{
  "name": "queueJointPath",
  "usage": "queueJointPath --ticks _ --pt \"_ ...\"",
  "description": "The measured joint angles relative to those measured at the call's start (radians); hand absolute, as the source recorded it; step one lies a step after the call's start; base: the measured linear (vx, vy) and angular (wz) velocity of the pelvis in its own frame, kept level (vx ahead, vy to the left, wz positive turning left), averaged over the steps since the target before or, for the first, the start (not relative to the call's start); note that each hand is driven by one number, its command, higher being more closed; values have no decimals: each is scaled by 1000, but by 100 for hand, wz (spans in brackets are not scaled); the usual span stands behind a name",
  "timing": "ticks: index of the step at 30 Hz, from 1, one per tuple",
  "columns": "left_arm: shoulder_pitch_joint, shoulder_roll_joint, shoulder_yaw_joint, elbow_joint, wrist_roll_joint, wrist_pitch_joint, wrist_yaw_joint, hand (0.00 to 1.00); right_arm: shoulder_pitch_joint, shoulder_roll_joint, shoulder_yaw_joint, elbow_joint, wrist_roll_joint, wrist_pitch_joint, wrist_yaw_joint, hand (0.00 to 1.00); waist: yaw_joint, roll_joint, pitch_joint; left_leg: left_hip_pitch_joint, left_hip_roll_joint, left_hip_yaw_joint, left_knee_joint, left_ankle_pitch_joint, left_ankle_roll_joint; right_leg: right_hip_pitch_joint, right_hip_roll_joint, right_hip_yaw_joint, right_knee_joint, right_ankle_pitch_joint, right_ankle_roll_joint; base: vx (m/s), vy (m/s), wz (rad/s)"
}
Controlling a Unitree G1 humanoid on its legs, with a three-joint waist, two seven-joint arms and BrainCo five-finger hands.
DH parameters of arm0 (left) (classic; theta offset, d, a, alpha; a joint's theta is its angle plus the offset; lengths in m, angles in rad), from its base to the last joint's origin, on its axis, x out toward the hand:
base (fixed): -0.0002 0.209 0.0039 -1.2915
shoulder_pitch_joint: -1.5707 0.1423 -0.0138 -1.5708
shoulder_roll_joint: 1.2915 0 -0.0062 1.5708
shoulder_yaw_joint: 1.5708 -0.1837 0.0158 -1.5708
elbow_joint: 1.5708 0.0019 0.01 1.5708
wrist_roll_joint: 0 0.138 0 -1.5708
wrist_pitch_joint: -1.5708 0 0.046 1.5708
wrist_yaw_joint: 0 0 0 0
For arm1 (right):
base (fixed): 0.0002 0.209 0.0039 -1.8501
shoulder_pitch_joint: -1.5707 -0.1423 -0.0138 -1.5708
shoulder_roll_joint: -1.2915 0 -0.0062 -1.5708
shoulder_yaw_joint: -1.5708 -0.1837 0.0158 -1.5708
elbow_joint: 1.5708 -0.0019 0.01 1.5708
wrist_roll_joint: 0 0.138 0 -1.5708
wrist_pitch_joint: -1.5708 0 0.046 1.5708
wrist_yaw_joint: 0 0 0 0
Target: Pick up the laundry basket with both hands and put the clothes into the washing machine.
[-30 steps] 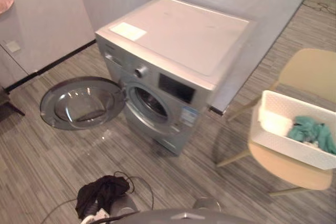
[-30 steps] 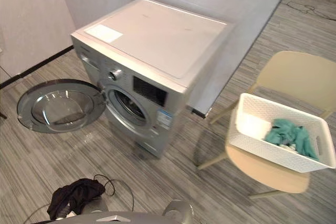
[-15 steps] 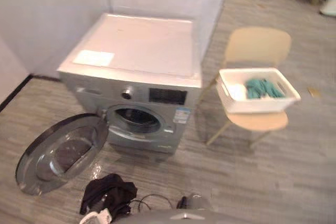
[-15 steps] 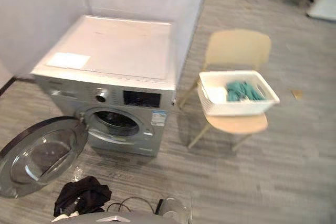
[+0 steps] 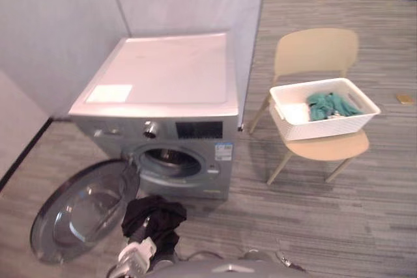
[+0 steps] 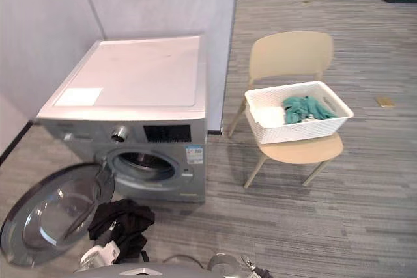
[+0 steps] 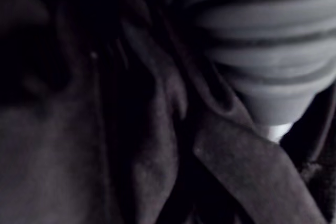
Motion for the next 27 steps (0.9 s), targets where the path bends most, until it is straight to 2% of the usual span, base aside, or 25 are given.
queueJointPath --ticks 1,3,4,5,6,7,9,12,15,17,20,25,27 --pt "-1 9 -20 0 -15 -2 2 100 -10 -2 10 -3 15 -1 -1 0 5 -3 2 -7 1 1 -65 -38 5 -4 -9 5 -3 3 3 161 159 -67" --pt "7 15 -45 1 -18 0 5 100 -18 12 10 -29 21 -8 -2 0 18 -6 3 59 -5 9 -382 -53 6 -34 -17 42 18 16 18 214 235 -79" --pt "7 15 -52 5 -18 2 8 100 -20 17 9 -35 21 -11 -2 0 16 -10 5 84 -18 9 -459 -50 8 -46 -21 54 37 14 19 178 257 -60" --pt "4 14 -69 8 -17 7 15 100 -23 21 7 -40 22 -12 -2 0 13 -19 8 132 -50 11 -578 -55 -19 -77 -34 78 87 0 44 184 272 -29" --pt "-11 16 -90 15 -16 10 22 100 -28 33 -5 -35 22 -10 -2 0 7 -52 13 165 -99 27 -628 -63 -36 -108 -72 100 124 -15 67 187 277 -21" --pt "-26 32 -123 8 -17 10 22 100 -26 51 -9 -26 22 -9 -2 0 8 -75 31 161 -125 39 -627 -62 -27 -120 -99 111 125 -5 71 138 202 -4" --pt "-38 48 -164 11 -17 13 22 100 -20 71 -25 -28 26 -10 -2 0 -3 -88 40 143 -145 51 -605 -74 -7 -121 -122 109 116 10 77 107 165 -1" --pt "-68 48 -228 -16 -17 13 22 100 -30 56 -27 -30 31 -11 -1 0 -6 -84 80 116 -153 55 -569 -91 15 -126 -133 108 87 44 78 38 150 0" --pt "-114 44 -273 -81 -40 4 33 100 -49 35 -19 -55 33 -15 -2 0 2 -66 134 29 -138 67 -526 -117 25 -193 -125 114 81 68 94 -38 98 -12" --pt "-162 48 -311 -135 -68 2 45 100 -59 35 0 -78 40 -19 -14 0 13 -77 190 -33 -115 78 -495 -132 26 -252 -109 125 85 82 94 -100 38 -17" --pt "-218 60 -347 -197 -101 -6 63 100 -63 33 44 -117 67 -25 -21 0 15 -96 242 -119 -89 74 -441 -148 30 -331 -98 127 121 81 93 -121 6 -7" --pt "-358 74 -333 -304 -174 -17 110 100 -82 26 99 -219 112 -54 -23 0 14 -102 314 -319 -53 55 -328 -166 42 -525 -92 138 219 76 87 -126 -8 -8" --pt "-451 105 -293 -324 -217 -27 150 100 -83 21 113 -248 134 -68 -40 0 13 -109 326 -419 -30 45 -276 -172 48 -624 -83 144 264 73 82 -108 -30 -12"
